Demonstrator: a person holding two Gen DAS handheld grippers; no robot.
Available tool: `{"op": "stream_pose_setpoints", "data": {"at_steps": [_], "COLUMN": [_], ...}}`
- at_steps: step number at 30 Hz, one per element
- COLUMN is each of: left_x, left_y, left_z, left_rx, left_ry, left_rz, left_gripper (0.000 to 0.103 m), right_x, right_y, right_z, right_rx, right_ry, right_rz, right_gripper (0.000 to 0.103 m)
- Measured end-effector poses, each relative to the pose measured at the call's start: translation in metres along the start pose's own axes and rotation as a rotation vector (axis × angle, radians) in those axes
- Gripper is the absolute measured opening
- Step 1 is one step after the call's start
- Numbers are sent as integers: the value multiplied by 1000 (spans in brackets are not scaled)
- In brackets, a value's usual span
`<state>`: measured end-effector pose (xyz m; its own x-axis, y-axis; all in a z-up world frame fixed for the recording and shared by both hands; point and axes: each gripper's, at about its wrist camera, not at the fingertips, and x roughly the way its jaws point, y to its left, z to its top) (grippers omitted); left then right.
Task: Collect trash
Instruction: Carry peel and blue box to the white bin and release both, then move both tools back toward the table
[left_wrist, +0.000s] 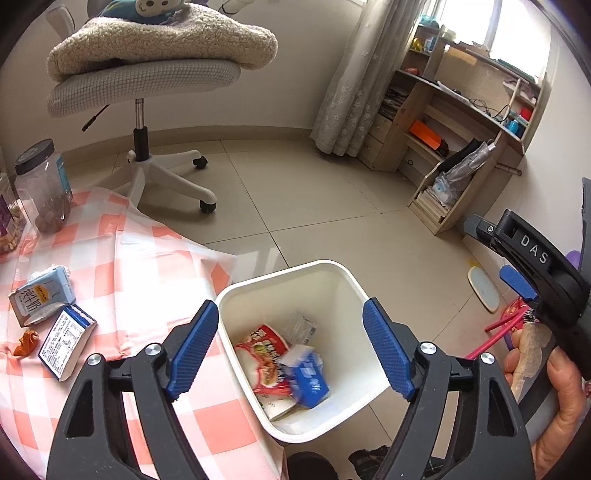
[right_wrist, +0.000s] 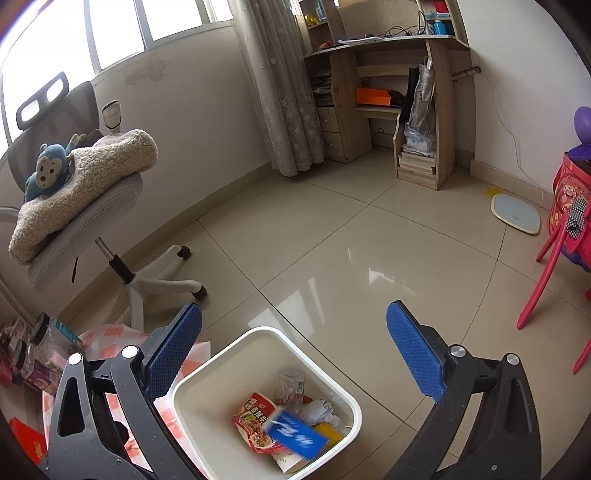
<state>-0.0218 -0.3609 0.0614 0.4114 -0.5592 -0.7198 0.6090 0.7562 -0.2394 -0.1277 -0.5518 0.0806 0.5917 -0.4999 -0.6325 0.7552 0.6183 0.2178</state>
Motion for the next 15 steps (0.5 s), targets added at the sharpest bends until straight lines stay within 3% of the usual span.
{"op": "stream_pose_setpoints", "data": {"at_steps": [10,15], "left_x": [-23,-35], "left_y": [30,59], "left_z": [-2,-2], "left_rx": [73,19], "left_ry": [-89,-133], "left_rz": [170,238], "left_gripper": [85,90], "right_x": [-12,-20], "right_y": [49,78], "right_z": [-19,-34], "right_rx": [-204,-314], "right_ry": [-59,-105], "right_rz": [-15,-17], "right_gripper": [96,96]}}
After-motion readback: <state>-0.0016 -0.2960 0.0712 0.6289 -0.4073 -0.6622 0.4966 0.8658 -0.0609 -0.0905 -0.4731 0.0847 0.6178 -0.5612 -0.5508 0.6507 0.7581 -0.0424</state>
